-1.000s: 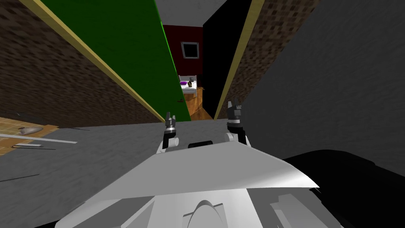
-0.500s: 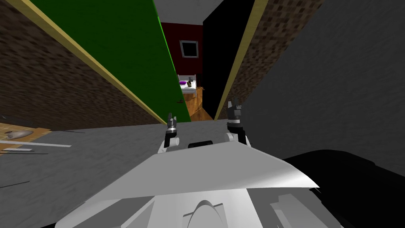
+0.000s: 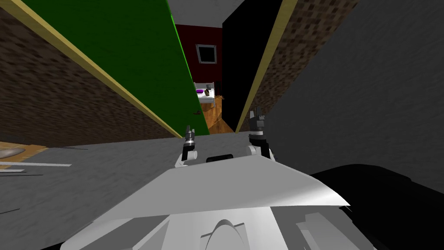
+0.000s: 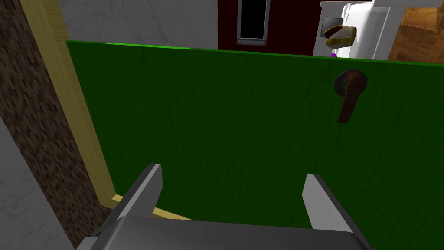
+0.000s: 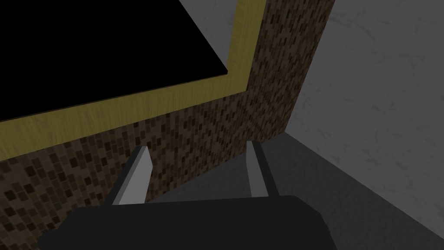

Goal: Push the door open

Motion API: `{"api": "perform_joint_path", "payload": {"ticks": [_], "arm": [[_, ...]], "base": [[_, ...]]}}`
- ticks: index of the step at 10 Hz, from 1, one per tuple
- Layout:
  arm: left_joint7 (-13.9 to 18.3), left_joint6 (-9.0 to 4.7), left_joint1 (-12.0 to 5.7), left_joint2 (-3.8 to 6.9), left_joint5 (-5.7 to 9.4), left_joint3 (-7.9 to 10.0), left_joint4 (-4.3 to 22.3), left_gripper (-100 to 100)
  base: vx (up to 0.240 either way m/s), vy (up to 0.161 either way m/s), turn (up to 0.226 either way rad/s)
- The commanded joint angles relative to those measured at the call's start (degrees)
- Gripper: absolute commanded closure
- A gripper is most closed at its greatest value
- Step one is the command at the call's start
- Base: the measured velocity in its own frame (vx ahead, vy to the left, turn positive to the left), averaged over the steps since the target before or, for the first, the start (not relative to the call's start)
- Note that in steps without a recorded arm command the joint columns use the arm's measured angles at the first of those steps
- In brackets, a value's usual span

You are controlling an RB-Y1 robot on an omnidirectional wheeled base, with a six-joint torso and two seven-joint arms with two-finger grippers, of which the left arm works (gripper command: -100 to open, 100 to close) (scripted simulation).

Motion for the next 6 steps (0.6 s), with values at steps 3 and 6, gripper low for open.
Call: {"api": "perform_joint_path", "payload": {"ticks": [3,6], "arm": [[0.4,-1.48,-2.50,0.45,0.21,0.30,5.8,-100],[0.6,-2.33,-3.94,0.63,0.32,0.44,9.3,-100]], "base": [[0.068,0.033,-0.031],[0.075,0.034,-0.019]]}}
